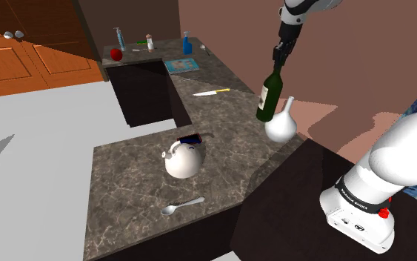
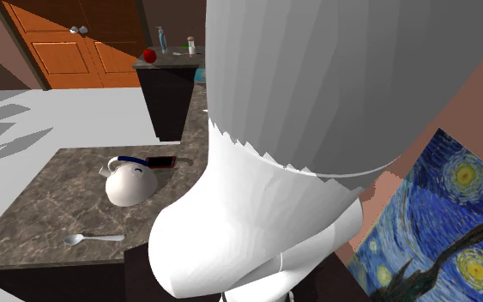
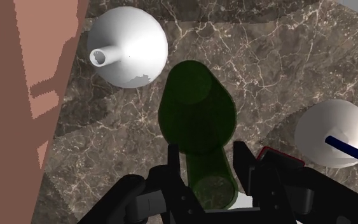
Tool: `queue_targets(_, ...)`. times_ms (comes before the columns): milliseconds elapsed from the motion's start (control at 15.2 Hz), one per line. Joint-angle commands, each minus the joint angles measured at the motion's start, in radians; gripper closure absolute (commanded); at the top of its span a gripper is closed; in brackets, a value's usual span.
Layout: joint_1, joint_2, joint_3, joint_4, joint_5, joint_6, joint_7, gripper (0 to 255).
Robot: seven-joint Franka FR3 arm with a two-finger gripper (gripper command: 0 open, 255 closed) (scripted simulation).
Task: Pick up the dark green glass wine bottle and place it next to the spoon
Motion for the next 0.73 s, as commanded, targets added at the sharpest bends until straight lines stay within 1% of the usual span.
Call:
queue_targets(0,0.000,-0.008,0.002,0.020,-0.001,-0.027,0.001,255)
queue_targets(660,0.003,-0.022,0.007,0.140,0.000,-0.162,-0.002,255)
